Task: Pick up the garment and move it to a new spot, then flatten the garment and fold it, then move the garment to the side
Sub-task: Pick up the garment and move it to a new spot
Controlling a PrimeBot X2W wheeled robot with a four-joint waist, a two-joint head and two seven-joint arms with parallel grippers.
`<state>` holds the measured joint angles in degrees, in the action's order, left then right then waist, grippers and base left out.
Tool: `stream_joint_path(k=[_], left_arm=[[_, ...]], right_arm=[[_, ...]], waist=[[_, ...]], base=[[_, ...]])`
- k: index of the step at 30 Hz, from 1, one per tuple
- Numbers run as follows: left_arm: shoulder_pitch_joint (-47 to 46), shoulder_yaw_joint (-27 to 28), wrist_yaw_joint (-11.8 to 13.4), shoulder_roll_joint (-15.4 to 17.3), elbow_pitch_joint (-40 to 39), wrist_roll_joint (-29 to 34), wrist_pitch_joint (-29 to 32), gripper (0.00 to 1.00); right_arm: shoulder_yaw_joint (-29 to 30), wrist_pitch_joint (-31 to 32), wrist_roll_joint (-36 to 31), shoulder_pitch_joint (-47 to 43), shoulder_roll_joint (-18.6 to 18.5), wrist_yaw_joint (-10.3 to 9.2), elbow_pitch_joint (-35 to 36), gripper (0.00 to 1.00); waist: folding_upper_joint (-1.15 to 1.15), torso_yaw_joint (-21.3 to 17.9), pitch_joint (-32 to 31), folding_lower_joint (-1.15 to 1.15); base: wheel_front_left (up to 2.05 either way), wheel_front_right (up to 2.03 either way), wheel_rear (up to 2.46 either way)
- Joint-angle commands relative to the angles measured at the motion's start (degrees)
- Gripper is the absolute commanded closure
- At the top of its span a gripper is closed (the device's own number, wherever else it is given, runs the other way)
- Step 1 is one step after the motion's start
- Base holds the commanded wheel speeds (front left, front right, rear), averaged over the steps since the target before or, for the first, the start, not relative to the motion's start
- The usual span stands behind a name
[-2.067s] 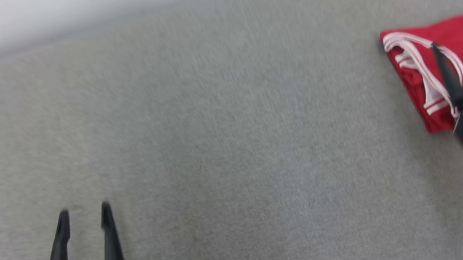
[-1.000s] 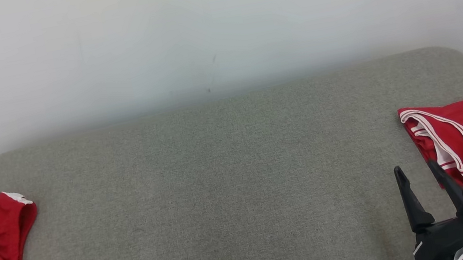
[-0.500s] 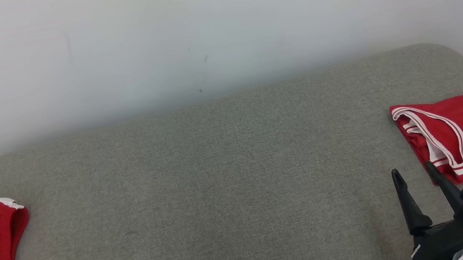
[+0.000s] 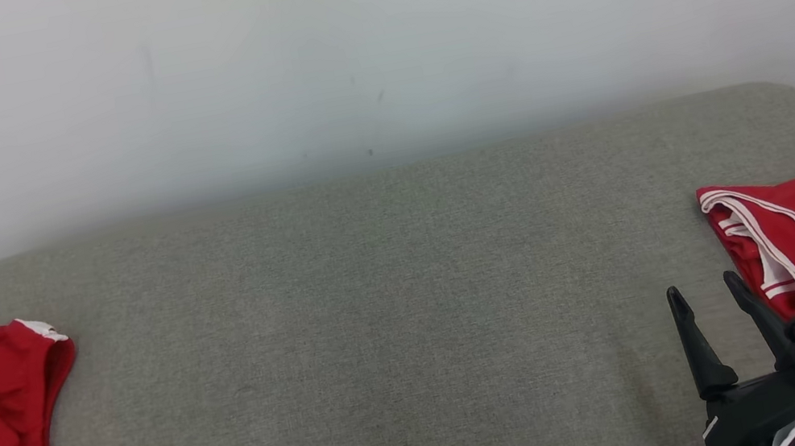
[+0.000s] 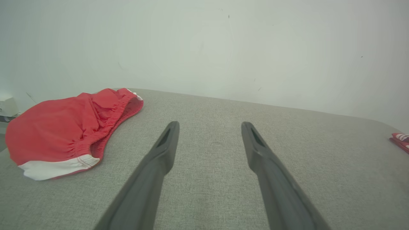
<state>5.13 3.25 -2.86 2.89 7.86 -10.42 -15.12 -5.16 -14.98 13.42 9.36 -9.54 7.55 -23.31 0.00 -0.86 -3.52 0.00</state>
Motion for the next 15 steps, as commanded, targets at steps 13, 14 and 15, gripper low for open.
stream_joint_path(k=[13, 14, 15], left_arm=[[0.2, 0.2, -0.1, 0.0, -0.7, 1.0, 0.0, 0.0], [0.2, 0.3, -0.4, 0.0, -0.7, 1.1, 0.0, 0.0], [0.3, 0.7, -0.6, 0.0, -0.7, 1.2, 0.0, 0.0]], right_arm=[[-1.1, -0.2, 0.4, 0.4, -0.4, -0.13, -0.5, 0.0], [-1.0, -0.2, 0.6, 0.1, -0.3, -0.13, -0.6, 0.0], [-1.2, -0.2, 0.6, 0.1, -0.1, -0.13, -0.6, 0.0]], waist=[[0.0, 7.8, -0.3, 0.0], [0.0, 9.0, -0.3, 0.0], [0.0, 10.0, -0.4, 0.0]], base=[[0.0, 0.0, 0.0], [0.0, 0.0, 0.0], [0.0, 0.0, 0.0]])
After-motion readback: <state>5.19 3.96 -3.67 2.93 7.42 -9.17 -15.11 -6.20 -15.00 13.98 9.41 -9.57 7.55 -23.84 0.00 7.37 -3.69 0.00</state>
